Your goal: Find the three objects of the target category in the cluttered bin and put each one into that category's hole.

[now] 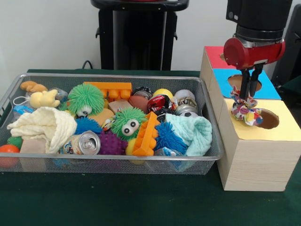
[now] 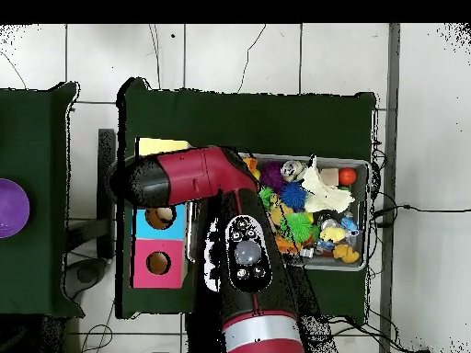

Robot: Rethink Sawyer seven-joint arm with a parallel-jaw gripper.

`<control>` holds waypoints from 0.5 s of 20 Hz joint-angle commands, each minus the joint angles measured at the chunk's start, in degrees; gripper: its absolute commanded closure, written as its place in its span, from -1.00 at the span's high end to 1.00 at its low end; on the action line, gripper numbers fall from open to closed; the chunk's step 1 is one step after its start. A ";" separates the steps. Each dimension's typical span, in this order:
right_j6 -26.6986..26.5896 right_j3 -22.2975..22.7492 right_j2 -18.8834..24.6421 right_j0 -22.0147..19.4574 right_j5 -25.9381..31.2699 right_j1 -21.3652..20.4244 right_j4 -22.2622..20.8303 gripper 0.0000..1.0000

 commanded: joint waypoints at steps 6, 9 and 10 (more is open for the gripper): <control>6.29 5.06 4.24 -1.43 0.00 4.38 4.44 -1.00; 4.05 4.41 5.78 -2.11 -0.71 5.09 4.56 -1.00; 3.54 4.29 6.27 -2.31 -1.24 5.25 4.52 -1.00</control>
